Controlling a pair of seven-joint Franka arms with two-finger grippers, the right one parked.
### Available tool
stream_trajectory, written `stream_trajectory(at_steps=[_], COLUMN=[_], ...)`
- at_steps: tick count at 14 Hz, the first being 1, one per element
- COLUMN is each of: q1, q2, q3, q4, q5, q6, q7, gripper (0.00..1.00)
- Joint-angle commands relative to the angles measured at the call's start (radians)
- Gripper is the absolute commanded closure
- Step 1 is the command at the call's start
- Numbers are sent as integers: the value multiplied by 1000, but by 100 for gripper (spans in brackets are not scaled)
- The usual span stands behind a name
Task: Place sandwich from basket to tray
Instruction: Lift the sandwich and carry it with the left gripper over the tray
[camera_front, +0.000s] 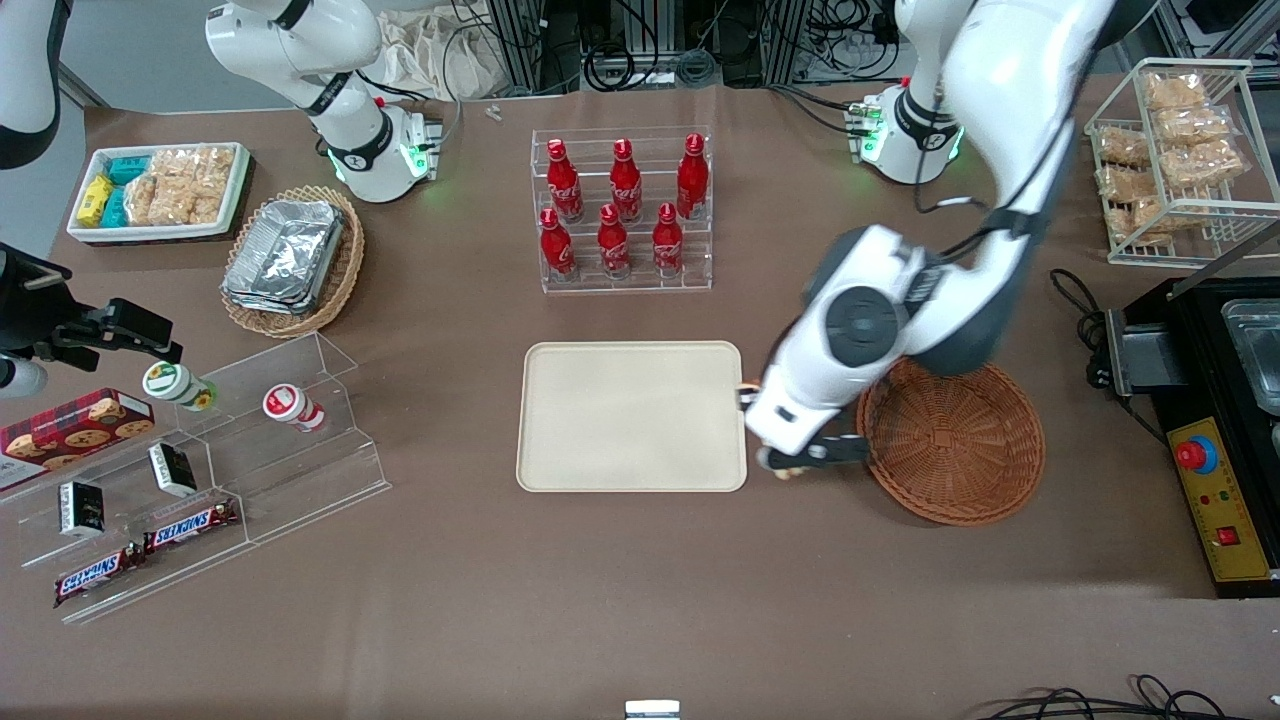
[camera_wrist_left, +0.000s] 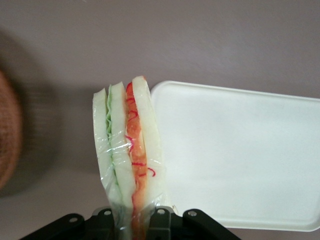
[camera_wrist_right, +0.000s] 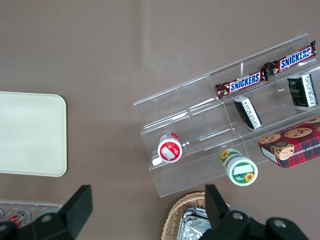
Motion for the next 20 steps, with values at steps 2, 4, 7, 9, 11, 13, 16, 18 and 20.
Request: stream_trajectory(at_steps=[2,4,7,9,11,13,16,18,20], q1=[-69,-98,-104,-106,-117,-115,-117,-115,-107], q2=[51,90,148,159,159,156,147,133,106], q3=[10,10,9,7,7,7,7,7,7], q4=[-23,-21,-23,-24,-23,-18,-14,-11,-5], q5=[43,79,159,170,168,168,159,158,153], q6=[69,74,91,89,86,83,80,75,66], q7=[-17,-17,-2,19,53,53,32,15,-5], gripper=[100,100,100,100,80,56,1,1,1])
